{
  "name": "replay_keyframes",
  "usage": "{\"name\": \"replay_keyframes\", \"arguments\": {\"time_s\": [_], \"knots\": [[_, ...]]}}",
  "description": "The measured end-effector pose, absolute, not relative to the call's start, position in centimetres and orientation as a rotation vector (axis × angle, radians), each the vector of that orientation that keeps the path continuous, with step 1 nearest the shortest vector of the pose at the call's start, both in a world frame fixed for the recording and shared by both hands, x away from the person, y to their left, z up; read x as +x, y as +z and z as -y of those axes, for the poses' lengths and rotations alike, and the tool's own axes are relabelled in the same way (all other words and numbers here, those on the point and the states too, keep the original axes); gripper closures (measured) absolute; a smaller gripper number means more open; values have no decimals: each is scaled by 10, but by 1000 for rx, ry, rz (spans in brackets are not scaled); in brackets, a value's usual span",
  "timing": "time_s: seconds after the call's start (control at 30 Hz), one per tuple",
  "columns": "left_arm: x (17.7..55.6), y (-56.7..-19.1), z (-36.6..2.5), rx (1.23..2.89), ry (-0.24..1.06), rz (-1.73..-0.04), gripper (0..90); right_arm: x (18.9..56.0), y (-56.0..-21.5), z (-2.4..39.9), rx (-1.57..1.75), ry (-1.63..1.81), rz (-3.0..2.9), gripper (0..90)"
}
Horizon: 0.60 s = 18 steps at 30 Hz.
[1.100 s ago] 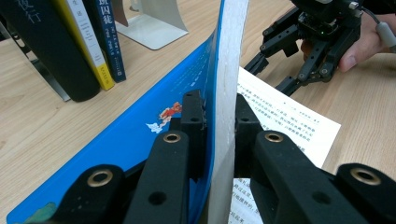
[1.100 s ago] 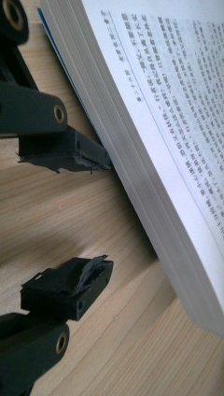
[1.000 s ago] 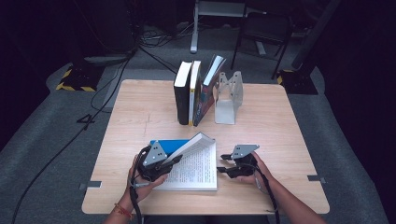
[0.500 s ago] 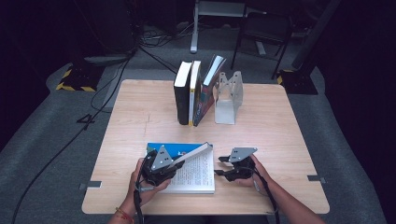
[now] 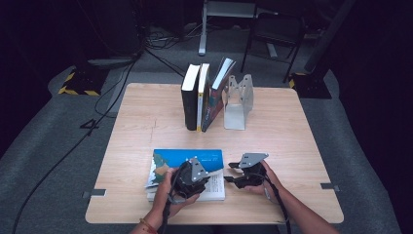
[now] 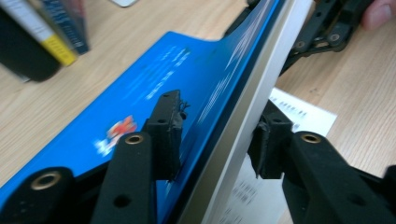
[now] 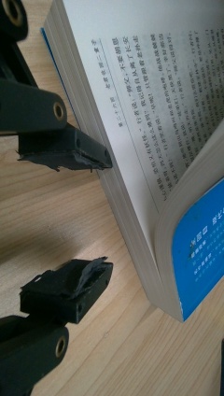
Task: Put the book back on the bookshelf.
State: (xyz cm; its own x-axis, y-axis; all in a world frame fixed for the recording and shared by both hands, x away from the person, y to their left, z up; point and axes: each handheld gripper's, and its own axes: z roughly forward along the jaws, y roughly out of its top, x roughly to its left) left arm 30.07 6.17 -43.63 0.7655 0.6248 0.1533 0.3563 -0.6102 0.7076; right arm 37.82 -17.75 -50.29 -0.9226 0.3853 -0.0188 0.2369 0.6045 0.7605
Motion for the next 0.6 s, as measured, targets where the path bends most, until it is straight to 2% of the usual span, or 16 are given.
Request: {"name": "replay_keyframes", "arguments": {"time_s": [0.13, 0.23, 0.4, 0.6], "knots": [[302, -425, -71, 2191, 589, -727, 797, 380, -503, 180, 536, 1215, -2641, 428], [307, -413, -88, 2090, 543, -765, 808, 380, -503, 179, 545, 1199, -2643, 426], [311, -397, -103, 2014, 492, -786, 809, 382, -503, 178, 553, 1191, -2631, 428], [312, -382, -110, 1969, 496, -798, 810, 381, -503, 174, 533, 1191, -2639, 417]]}}
